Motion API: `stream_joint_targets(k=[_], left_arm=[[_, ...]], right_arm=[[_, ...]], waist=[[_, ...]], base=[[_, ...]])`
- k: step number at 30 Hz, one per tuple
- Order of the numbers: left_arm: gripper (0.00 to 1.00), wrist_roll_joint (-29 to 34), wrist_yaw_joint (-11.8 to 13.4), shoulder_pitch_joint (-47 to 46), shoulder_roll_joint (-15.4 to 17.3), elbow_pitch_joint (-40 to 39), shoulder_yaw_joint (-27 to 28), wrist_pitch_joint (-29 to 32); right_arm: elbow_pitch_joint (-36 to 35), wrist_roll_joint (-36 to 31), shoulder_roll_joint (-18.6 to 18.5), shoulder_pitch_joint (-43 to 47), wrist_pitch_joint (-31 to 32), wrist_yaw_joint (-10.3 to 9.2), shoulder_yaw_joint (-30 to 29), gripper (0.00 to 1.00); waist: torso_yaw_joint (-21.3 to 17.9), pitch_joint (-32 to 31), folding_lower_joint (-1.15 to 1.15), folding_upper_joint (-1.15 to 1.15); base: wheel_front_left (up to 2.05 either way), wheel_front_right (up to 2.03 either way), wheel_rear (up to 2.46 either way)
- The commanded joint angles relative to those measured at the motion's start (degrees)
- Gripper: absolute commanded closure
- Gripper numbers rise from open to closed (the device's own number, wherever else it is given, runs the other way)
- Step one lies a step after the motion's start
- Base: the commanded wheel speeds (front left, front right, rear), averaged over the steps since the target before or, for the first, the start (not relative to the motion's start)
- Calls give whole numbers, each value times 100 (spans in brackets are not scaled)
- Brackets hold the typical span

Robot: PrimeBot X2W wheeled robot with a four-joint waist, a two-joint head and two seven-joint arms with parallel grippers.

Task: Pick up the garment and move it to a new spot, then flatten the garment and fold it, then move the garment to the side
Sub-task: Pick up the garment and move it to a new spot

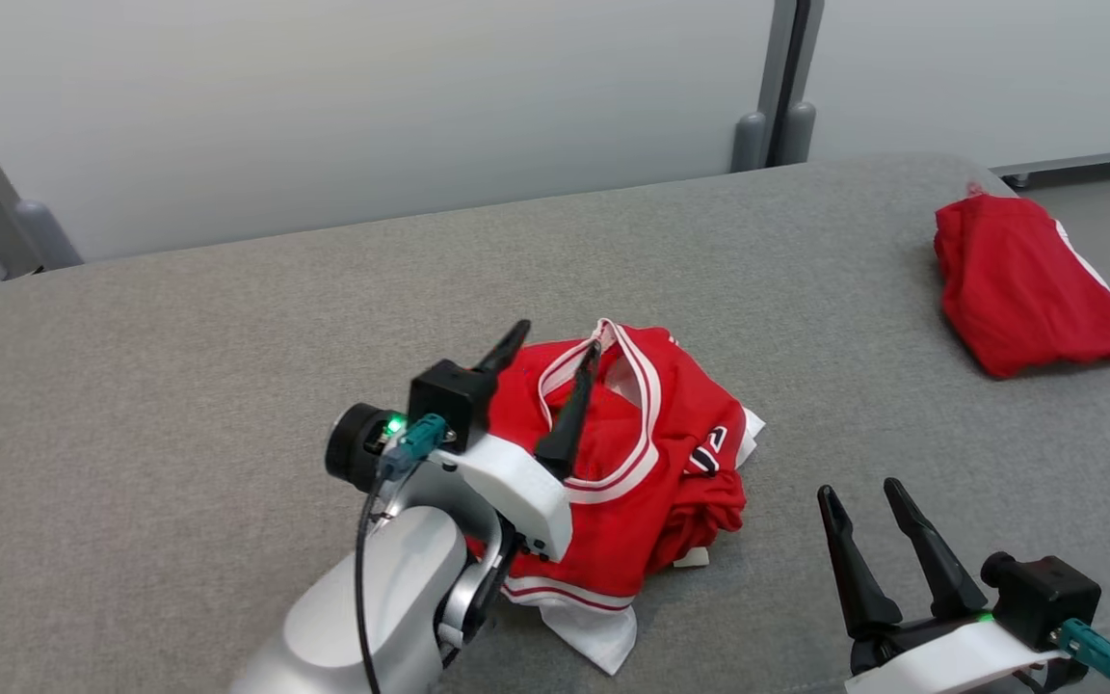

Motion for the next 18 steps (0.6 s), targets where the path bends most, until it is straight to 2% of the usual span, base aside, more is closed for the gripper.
stream_joint_targets(k=[1, 6, 10, 18], left_arm=[[0, 72, 90, -59, 158, -257, 320, -65], [0, 561, 335, 654, 408, -1229, 1128, -75], [0, 945, 442, 1342, 473, -1808, 1699, -76], [0, 1625, 401, 2544, 400, -2388, 2631, -77]], right_arm=[[-188, 37, -30, -73, -35, 24, 109, 0], [-272, 65, -22, -38, -35, 24, 51, 0], [-291, -3, -26, -29, -35, 24, 13, 0], [-368, -75, 10, 150, -35, 24, -172, 0]], waist=[[136, -49, 0, 0], [423, -131, 0, 0], [613, -188, 0, 0], [935, -362, 0, 0]], base=[[0, 0, 0], [0, 0, 0], [0, 0, 0], [0, 0, 0]])
